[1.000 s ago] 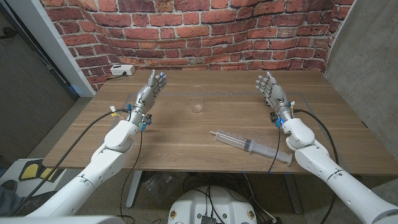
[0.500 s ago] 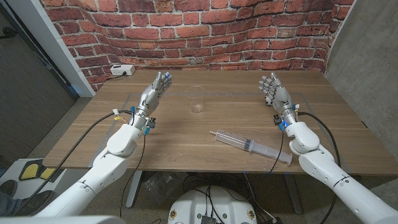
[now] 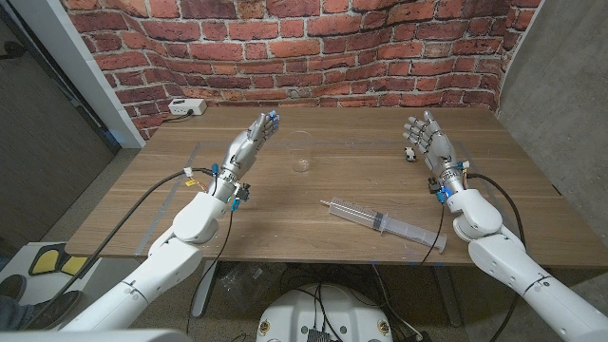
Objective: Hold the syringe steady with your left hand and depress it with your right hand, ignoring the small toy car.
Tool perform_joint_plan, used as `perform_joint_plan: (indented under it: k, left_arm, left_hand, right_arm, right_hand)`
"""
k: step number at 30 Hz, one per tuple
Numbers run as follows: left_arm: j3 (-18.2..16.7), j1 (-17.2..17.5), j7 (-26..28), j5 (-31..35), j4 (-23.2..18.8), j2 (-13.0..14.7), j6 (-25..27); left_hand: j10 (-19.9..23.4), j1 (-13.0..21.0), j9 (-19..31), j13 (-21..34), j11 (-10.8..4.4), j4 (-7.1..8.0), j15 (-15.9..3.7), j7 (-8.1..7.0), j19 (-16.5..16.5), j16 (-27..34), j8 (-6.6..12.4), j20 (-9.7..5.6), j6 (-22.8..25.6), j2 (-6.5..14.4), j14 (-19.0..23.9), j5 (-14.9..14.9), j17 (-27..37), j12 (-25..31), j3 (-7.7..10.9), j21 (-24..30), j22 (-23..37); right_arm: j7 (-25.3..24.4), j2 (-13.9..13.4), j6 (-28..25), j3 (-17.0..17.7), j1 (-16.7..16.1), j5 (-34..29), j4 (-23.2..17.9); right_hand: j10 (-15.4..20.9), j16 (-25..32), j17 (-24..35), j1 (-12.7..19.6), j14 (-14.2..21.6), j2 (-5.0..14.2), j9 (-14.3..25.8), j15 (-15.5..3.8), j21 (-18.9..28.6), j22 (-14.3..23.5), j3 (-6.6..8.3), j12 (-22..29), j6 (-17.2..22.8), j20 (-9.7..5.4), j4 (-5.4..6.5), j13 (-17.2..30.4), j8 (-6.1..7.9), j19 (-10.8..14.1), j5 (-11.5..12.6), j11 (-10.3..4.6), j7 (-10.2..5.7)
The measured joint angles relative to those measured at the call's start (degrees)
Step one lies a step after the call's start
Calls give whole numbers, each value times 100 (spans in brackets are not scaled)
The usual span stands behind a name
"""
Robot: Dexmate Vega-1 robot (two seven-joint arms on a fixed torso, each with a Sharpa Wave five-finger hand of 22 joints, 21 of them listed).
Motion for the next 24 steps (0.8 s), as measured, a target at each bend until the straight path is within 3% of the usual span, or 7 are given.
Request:
perform_joint_plan:
  k: [4,18,24]
  left_arm:
    - [46,136,95,163,-302,106,57]
    - [175,110,133,727,-391,238,-100]
    - [203,80,302,1301,-489,329,-79]
  left_hand:
    - [0,0,0,0,0,0,0,0,0,0,0,0,0,-1,0,0,0,0,0,0,0]
    - [102,113,0,0,-21,-71,-50,-38,31,-27,0,31,131,-5,95,0,0,0,23,0,0]
    - [174,217,0,0,-32,-97,-86,-62,51,-27,0,11,226,7,173,0,-14,0,49,0,0]
  right_arm:
    - [79,-32,71,54,-72,94,-26]
    - [9,-116,155,204,-350,63,-246]
    - [-62,-124,181,238,-446,-9,-352]
  right_hand:
    - [20,0,0,0,0,0,0,0,0,0,0,0,0,0,0,0,0,0,0,20,0]
    - [20,0,0,0,0,0,0,0,0,0,0,0,0,0,0,0,0,0,0,20,-1]
    - [20,0,0,0,0,0,0,0,-27,0,0,0,-1,-1,0,-1,0,0,0,19,-1]
